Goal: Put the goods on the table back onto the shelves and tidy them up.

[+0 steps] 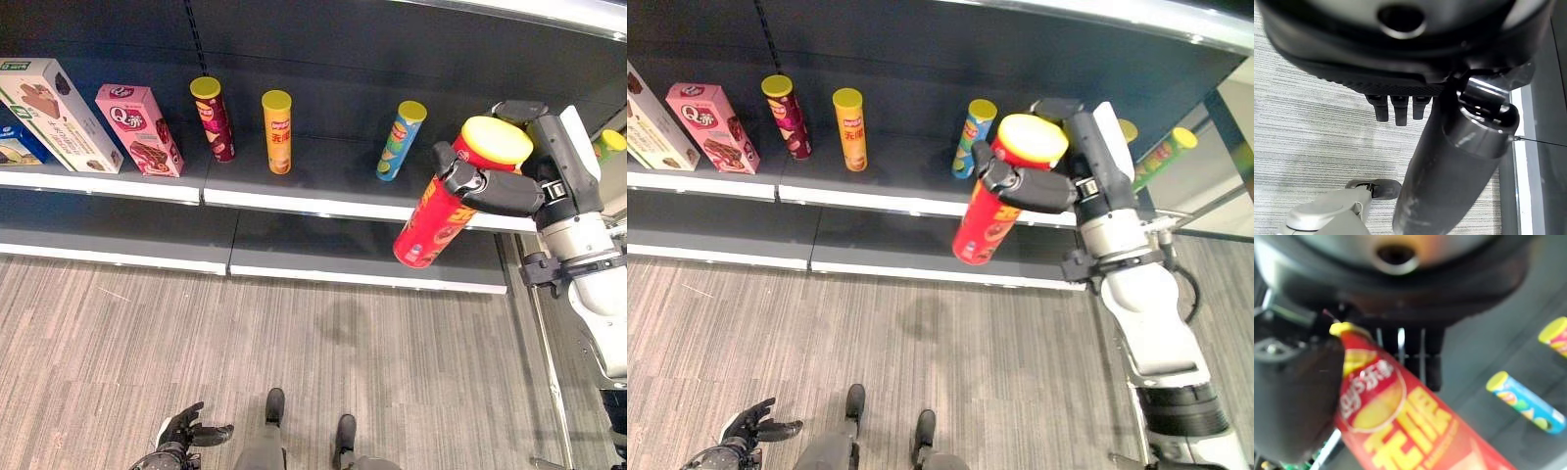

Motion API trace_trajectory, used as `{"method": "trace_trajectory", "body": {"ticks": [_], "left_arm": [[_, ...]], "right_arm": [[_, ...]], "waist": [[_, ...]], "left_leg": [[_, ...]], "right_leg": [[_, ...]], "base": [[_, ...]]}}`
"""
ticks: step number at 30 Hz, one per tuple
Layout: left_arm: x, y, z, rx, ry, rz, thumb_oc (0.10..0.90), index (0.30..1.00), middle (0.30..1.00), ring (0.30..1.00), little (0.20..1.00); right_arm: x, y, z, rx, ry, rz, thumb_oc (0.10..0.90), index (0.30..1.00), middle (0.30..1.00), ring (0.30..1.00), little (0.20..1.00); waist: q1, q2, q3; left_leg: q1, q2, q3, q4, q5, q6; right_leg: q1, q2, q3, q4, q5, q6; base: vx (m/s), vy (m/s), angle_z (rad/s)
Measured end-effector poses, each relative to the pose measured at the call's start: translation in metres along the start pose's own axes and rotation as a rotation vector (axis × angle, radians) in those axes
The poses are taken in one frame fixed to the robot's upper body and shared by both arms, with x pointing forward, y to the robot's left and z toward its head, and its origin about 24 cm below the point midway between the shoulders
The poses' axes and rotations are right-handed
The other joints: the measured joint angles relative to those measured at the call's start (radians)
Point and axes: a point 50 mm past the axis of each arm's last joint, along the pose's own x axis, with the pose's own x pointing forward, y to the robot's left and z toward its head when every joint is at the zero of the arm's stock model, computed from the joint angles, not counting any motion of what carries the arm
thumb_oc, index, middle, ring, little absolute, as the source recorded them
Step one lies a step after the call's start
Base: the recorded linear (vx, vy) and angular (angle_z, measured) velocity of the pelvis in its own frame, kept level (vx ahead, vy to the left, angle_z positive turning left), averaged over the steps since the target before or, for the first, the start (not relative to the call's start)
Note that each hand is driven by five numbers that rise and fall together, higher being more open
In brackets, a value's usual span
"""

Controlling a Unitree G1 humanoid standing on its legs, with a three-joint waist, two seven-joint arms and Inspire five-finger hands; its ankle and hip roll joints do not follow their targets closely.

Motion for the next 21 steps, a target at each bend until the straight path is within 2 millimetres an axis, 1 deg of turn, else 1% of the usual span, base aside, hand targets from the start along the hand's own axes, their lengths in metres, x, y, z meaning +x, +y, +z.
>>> {"method": "trace_trajectory", "body": {"ticks": [3,9,13,14,15,16,17,18,21], "left_arm": [[0.0,-0.005,-0.002,0.019,0.006,-0.011,0.8,0.9,0.9,0.9,0.9],[0.0,-0.006,-0.005,0.018,0.019,-0.011,0.8,0.9,0.9,0.9,0.9],[-0.001,-0.006,-0.007,0.018,0.025,-0.004,0.8,0.9,0.9,0.9,0.9],[-0.001,-0.006,-0.008,0.017,0.03,-0.002,0.8,0.9,0.9,0.9,0.9],[0.001,-0.01,-0.004,0.012,0.025,-0.001,0.8,0.9,0.9,0.9,0.9],[0.001,-0.01,-0.006,0.012,0.032,0.0,0.8,0.9,0.9,0.9,0.9],[-0.004,-0.014,-0.027,0.013,0.111,-0.006,0.8,0.9,0.9,0.9,0.9],[-0.003,-0.013,-0.026,0.019,0.111,-0.004,0.8,0.9,0.9,0.9,0.9],[-0.003,-0.01,-0.023,0.031,0.101,0.004,0.8,0.9,0.9,0.9,0.9]], "right_arm": [[-0.001,0.005,-0.002,0.029,0.006,-0.011,0.4,0.3,0.3,0.3,0.3],[-0.001,0.005,-0.004,0.024,0.015,-0.016,0.4,0.3,0.3,0.3,0.3],[0.0,-0.001,-0.002,-0.026,0.012,-0.03,0.4,0.3,0.3,0.3,0.3],[0.0,-0.003,-0.002,-0.04,0.014,-0.032,0.4,0.3,0.3,0.3,0.3],[0.0,-0.022,-0.005,-0.169,0.046,-0.038,0.4,0.3,0.3,0.3,0.3],[0.0,-0.026,-0.006,-0.181,0.054,-0.054,0.4,0.3,0.3,0.3,0.3],[-0.001,-0.043,-0.002,-0.187,0.037,-0.166,0.4,0.3,0.3,0.3,0.3],[-0.001,-0.043,-0.004,-0.169,0.044,-0.164,0.4,0.3,0.3,0.3,0.3],[-0.004,-0.04,-0.012,-0.128,0.081,-0.157,0.4,0.3,0.3,0.3,0.3]], "waist": [[-0.001,0.01,-0.002],[-0.001,0.015,-0.004],[-0.002,0.016,-0.005],[-0.002,0.016,-0.005],[-0.001,0.017,-0.003],[0.003,0.016,-0.003],[-0.03,0.009,-0.007],[-0.026,0.009,-0.007],[-0.022,0.009,-0.007]], "left_leg": [[0.0,-0.002,-0.001,0.0,0.0,0.0],[0.023,-0.003,-0.013,0.0,0.006,0.001],[0.013,0.0,-0.026,0.0,0.013,-0.01],[0.013,0.001,-0.027,0.001,0.01,-0.02],[-0.024,-0.003,-0.011,0.042,-0.005,-0.06],[-0.024,0.002,-0.01,0.046,-0.012,-0.063],[0.076,0.041,0.0,0.078,-0.101,-0.043],[0.079,0.049,0.004,0.076,-0.099,-0.046],[0.111,0.055,0.003,0.052,-0.093,-0.054]], "right_leg": [[0.001,-0.001,0.0,0.0,0.0,0.0],[0.031,0.0,-0.003,0.0,-0.001,-0.001],[0.028,0.006,-0.025,0.0,-0.01,0.005],[0.028,0.007,-0.027,0.001,-0.01,0.004],[0.024,-0.006,-0.056,0.003,-0.005,-0.065],[0.016,-0.012,-0.056,0.004,0.008,-0.083],[0.034,-0.051,-0.055,0.002,0.016,-0.03],[0.038,-0.051,-0.054,0.001,0.019,-0.033],[0.061,-0.043,-0.057,0.001,0.018,-0.033]], "base": [[0.0,0.0,0.0],[-0.06,-0.032,0.07],[-0.16,0.016,0.09],[-0.34,0.131,0.34],[-0.22,0.143,0.28],[-0.2,0.136,0.18],[-0.02,0.028,-0.11],[0.02,-0.022,-0.07],[0.01,-0.027,0.06]]}}
